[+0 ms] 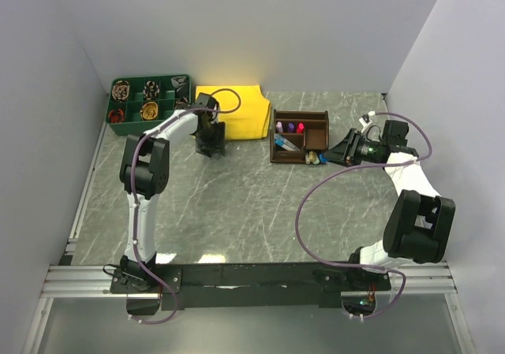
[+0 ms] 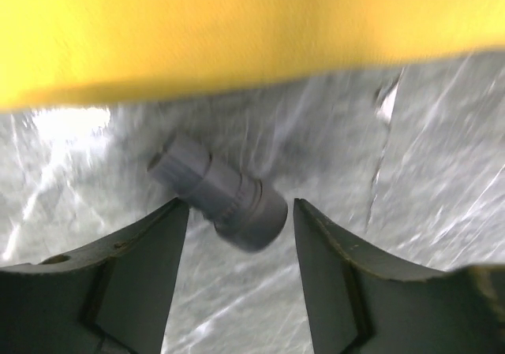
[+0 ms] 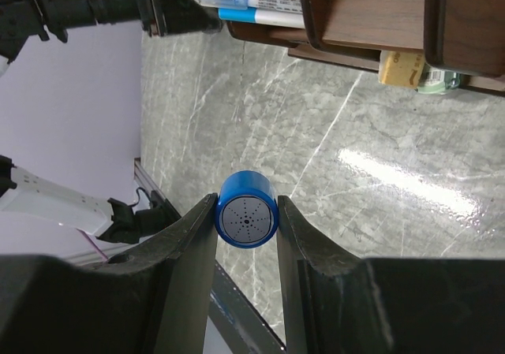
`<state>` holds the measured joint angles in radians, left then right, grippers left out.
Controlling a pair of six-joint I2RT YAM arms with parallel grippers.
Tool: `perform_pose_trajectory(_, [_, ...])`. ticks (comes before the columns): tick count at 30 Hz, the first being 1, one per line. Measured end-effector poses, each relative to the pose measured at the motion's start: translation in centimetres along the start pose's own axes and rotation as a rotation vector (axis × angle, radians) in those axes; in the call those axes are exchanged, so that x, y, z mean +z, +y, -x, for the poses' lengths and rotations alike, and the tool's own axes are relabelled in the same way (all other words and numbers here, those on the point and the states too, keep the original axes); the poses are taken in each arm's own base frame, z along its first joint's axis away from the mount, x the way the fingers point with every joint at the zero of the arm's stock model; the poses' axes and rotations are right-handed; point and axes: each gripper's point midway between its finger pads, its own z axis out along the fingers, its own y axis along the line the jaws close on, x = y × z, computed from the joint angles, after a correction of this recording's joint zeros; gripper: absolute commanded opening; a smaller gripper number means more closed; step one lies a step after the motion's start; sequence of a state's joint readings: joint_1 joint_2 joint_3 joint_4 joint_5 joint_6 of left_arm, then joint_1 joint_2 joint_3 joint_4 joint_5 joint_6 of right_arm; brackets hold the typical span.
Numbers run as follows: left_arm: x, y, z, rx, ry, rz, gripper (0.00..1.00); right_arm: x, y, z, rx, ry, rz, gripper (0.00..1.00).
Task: Sort the stationery into containers
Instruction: Pick up the stationery from the center of the board.
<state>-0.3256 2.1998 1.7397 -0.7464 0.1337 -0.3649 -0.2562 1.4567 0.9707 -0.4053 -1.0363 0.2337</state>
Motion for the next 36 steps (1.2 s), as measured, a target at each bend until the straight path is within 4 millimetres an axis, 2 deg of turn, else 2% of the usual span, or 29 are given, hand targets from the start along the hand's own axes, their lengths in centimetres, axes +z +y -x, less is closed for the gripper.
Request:
perform_pose_trajectory(1, [0.1, -0.1, 0.3, -0.005, -0.006, 0.001, 0.54, 0.0, -0.1, 0.0, 0.003, 0.002, -0.001, 0.0])
perform_pose_trajectory(4, [0.4, -0.1, 1.0, -0.018, -0.02, 0.007, 0.5, 0.1, -0.2, -0.1, 0.008, 0.007, -0.003, 0.0])
perform_pose_trajectory(12, [0.3, 0.3, 0.5, -0.018, -0.038, 0.009, 0.45, 0.0, 0.0, 0.3, 0.0, 0.0, -0.001, 0.0])
perform_pose_trajectory(13, [0.3, 0.4, 0.2, -0.015, -0.036, 0.009, 0.32, 0.0, 0.0, 0.3, 0.0, -0.001, -0.001, 0.0])
perform_pose_trajectory(15, [0.0, 0.5, -0.1, -0.013, -0.032, -0.002, 0.18, 0.0, 0.1, 0.4, 0.002, -0.003, 0.0, 0.0])
perform_pose_trajectory(20, [-0.1, 0.8, -0.2, 0.0, -0.023, -0.028, 0.13, 0.0, 0.2, 0.5, 0.001, -0.01, 0.001, 0.0])
perform_pose_trajectory(22, [-0.2, 0.9, -0.1, 0.008, -0.02, -0.035, 0.01, -0.1, 0.4, 0.5, -0.001, -0.013, 0.002, 0.0])
perform_pose_trajectory(27, [-0.5, 1.2, -0.5, 0.051, -0.015, -0.048, 0.01, -0.4, 0.9, 0.2, -0.01, -0.025, 0.007, 0.0])
perform_pose_trajectory(32, [-1.8, 2.3, -4.3, 0.132, 0.078, -0.075, 0.01, -1.1, 2.1, 0.4, -0.045, -0.049, 0.018, 0.0])
perform_pose_trajectory(36, [-3.1, 2.1, -7.6, 0.208, 0.142, -0.173, 0.01, -1.3, 3.1, 0.6, -0.068, -0.068, 0.03, 0.0])
